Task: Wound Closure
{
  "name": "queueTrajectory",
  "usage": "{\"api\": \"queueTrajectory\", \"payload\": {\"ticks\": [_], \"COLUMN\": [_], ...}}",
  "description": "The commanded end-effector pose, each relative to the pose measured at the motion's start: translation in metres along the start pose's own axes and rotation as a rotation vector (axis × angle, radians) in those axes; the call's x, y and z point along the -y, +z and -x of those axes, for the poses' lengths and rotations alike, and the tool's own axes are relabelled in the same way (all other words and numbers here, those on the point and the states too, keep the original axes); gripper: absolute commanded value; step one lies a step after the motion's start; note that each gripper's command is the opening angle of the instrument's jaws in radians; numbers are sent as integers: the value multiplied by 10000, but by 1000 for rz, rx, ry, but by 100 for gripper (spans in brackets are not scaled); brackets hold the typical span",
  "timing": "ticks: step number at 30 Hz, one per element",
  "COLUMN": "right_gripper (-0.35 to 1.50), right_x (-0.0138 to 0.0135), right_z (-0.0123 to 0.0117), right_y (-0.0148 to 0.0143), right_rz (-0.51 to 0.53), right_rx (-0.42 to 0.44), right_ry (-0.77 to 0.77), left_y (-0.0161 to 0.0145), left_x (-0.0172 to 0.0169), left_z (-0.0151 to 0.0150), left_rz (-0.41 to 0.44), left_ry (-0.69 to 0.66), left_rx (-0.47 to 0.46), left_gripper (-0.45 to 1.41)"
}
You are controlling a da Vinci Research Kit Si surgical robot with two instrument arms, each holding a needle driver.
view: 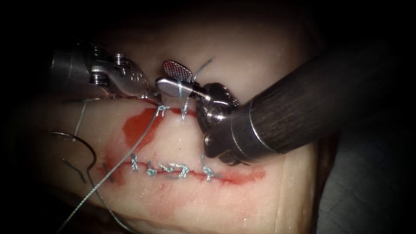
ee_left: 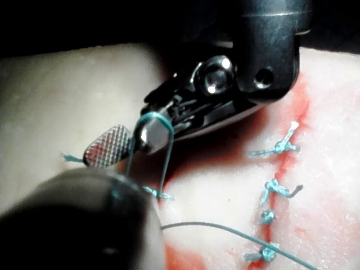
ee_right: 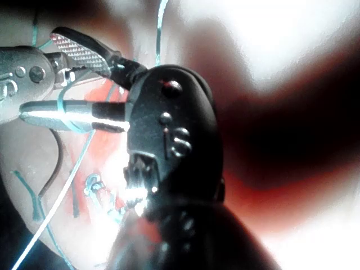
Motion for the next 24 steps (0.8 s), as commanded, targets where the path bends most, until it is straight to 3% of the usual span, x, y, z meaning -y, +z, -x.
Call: {"api": "queueTrajectory", "payload": {"ticks": [1,2,5,10,16,19,24], "right_gripper": [69,69,73,96,96,84,48], "right_x": [2,2,3,7,5,4,-3], "right_z": [-6,-4,0,-6,-5,-7,-8], "right_y": [8,7,5,2,2,1,2], "right_rz": [10,41,-7,-151,-216,-162,-1], "right_rx": [-1,-28,-111,-229,-241,-251,-230], "right_ry": [0,-41,-135,-299,-349,-342,-250], "left_y": [4,-3,-18,-50,-57,-54,-45], "left_x": [-5,-8,-17,-30,-34,-34,-30], "left_z": [2,6,10,11,16,19,19], "left_rz": [3,25,90,176,244,266,269], "left_ry": [0,-1,-7,-44,-59,-43,-38], "left_rx": [5,41,65,88,104,105,101], "left_gripper": [-45,-45,-45,-45,-45,-45,-45]}}
